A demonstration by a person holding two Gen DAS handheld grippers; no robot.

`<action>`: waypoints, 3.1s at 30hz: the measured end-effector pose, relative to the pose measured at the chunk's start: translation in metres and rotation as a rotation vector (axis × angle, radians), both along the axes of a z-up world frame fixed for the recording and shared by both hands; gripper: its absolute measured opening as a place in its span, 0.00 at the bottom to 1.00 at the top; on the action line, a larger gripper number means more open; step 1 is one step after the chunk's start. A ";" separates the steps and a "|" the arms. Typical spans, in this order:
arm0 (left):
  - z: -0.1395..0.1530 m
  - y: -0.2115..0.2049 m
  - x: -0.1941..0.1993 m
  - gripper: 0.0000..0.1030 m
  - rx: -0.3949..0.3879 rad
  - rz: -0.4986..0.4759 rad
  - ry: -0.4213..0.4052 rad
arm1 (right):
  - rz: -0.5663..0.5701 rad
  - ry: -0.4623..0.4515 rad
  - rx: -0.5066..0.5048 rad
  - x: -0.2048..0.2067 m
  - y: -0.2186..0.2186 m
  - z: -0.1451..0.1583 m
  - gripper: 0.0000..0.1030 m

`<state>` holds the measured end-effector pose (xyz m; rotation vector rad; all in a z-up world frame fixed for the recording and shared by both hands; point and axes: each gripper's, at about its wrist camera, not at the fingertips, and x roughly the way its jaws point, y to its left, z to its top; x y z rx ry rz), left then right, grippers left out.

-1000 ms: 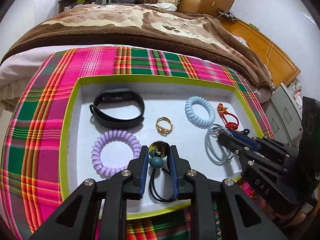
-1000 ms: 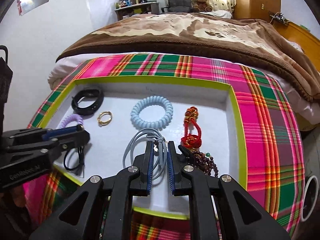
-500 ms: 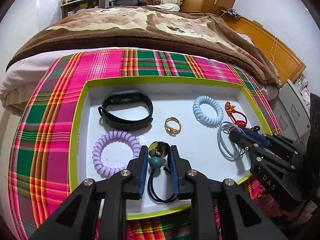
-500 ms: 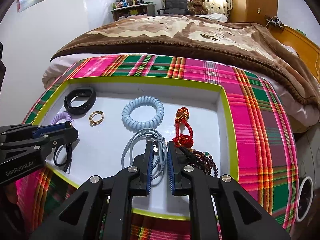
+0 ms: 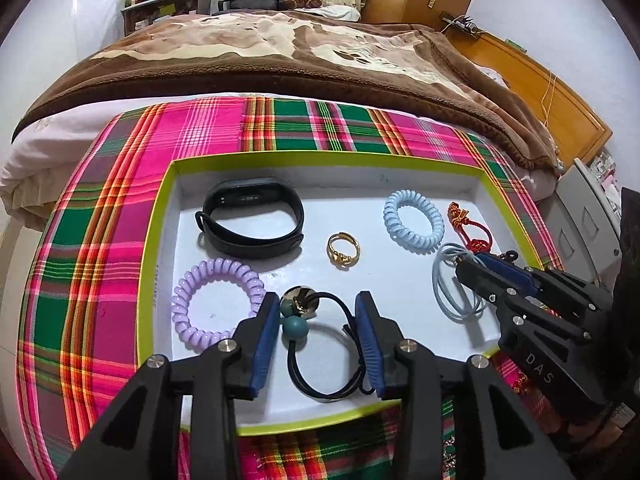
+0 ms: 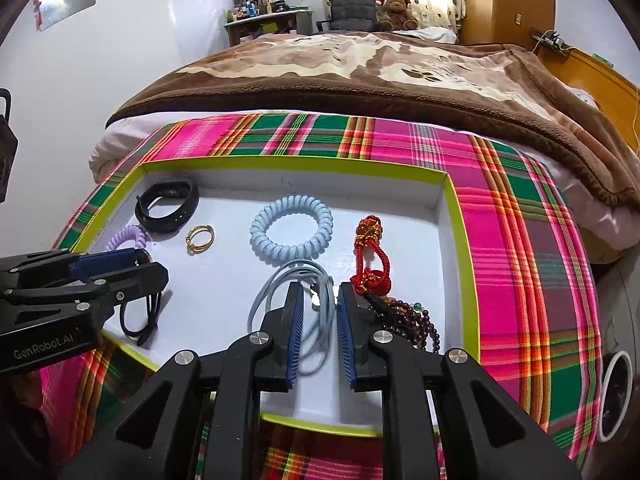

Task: Organize jewelry
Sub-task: 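Open both tools to release the hair tie and cord into the box, then grasp the red-orange knotted tassel with the right tool while the left tool grasps the gold chain hairpin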

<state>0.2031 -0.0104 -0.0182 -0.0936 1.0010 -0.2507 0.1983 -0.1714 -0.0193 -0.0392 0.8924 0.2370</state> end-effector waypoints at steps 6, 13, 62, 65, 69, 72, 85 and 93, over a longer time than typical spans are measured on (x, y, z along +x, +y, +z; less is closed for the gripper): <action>0.005 0.002 -0.006 0.42 -0.020 0.012 -0.017 | -0.005 -0.009 0.004 -0.003 -0.002 0.004 0.19; 0.017 0.009 -0.020 0.45 -0.053 0.030 -0.044 | 0.004 -0.030 0.050 -0.019 -0.007 0.015 0.20; 0.007 -0.004 -0.129 0.48 -0.093 0.014 -0.006 | 0.213 0.019 0.008 -0.113 -0.059 0.000 0.44; 0.007 -0.006 -0.130 0.48 -0.091 0.007 -0.006 | 0.197 0.009 -0.002 -0.108 -0.061 -0.001 0.44; 0.006 -0.009 -0.129 0.48 -0.091 0.003 -0.003 | 0.191 0.039 -0.012 -0.102 -0.061 -0.008 0.45; 0.005 -0.010 -0.129 0.48 -0.091 0.003 0.000 | 0.205 0.046 0.010 -0.105 -0.060 -0.008 0.44; 0.002 -0.019 -0.123 0.48 -0.062 -0.022 0.003 | 0.156 0.021 -0.042 -0.119 -0.059 -0.007 0.12; 0.004 -0.041 -0.109 0.48 -0.012 -0.096 -0.034 | 0.062 0.000 0.101 -0.131 -0.088 0.005 0.12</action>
